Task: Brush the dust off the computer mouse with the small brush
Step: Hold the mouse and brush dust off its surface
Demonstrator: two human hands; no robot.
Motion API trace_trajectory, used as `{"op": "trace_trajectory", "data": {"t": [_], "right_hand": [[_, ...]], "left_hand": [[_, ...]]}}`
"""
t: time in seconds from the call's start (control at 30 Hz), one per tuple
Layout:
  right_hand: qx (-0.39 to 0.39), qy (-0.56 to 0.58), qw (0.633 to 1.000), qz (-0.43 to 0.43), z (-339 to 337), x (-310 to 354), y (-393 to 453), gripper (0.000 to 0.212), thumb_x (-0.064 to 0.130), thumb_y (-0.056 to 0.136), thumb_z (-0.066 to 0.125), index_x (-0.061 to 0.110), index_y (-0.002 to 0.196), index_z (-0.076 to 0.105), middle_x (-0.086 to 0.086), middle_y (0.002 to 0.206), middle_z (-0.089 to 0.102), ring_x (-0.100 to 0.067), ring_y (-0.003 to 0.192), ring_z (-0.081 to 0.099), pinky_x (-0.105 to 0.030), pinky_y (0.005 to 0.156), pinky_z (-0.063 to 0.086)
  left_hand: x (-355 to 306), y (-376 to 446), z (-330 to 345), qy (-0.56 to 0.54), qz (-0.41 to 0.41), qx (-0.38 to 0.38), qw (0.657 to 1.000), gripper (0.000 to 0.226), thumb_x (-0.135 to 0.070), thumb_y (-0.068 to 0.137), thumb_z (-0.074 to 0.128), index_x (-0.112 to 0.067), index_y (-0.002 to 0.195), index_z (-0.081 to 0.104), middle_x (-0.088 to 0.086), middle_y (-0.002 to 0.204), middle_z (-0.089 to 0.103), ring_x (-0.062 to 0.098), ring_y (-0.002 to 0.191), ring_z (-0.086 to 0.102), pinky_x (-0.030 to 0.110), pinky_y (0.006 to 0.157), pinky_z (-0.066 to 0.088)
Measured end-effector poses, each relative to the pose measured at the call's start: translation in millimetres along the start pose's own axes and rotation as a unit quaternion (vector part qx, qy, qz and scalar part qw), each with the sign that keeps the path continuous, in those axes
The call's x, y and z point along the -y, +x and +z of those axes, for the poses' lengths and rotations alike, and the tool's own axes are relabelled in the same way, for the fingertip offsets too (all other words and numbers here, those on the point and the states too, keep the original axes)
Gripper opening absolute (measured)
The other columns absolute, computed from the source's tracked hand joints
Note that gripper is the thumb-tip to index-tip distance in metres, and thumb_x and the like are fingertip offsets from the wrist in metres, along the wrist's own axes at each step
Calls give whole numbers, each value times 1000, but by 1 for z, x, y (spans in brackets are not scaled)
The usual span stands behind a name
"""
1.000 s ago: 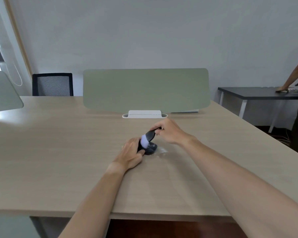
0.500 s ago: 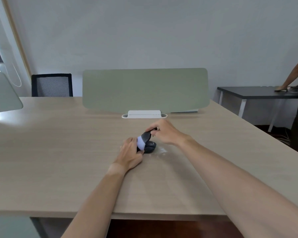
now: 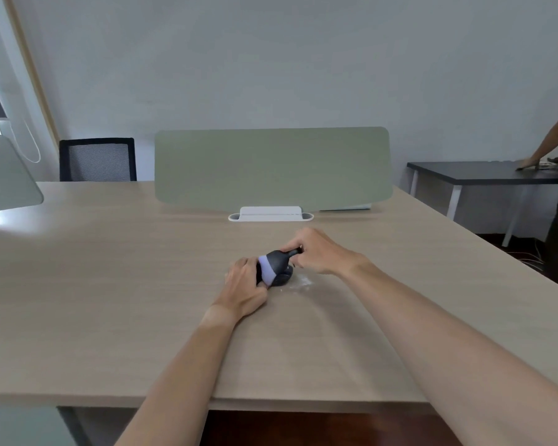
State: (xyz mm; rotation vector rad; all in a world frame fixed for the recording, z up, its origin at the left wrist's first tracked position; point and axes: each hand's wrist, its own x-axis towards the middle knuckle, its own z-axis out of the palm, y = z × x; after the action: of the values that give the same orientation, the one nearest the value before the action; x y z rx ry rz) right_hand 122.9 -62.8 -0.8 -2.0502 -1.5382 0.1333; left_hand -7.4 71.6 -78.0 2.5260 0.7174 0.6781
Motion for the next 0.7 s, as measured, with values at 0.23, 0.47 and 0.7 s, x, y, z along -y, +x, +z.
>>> {"op": "trace_trajectory", "data": {"t": [0.23, 0.47, 0.7], "right_hand": [[-10, -44, 999, 20, -27, -18, -6, 34, -11, 72, 49, 20, 64, 62, -1, 59, 39, -18, 62, 28, -27, 55, 29], [-11, 0, 1000, -10, -7, -7, -5, 47, -10, 72, 58, 19, 101, 81, 16, 62, 56, -7, 62, 40, -16, 57, 37], [-35, -5, 998, 45, -31, -22, -3, 49, -12, 68, 57, 20, 95, 82, 9, 57, 60, -8, 55, 39, -18, 52, 35]], "left_hand": [[0, -1, 2, 5, 1, 5, 1000, 47, -23, 86, 57, -12, 130, 48, 10, 127, 51, 29, 125, 41, 38, 108, 31], [0, -1, 3, -4, 3, -11, 1000, 39, -24, 82, 60, -11, 119, 54, 9, 118, 57, 29, 116, 49, 37, 100, 38], [0, -1, 5, 12, 1, -17, 1000, 46, -29, 84, 61, -11, 125, 51, 10, 122, 56, 30, 119, 46, 37, 102, 35]]}}
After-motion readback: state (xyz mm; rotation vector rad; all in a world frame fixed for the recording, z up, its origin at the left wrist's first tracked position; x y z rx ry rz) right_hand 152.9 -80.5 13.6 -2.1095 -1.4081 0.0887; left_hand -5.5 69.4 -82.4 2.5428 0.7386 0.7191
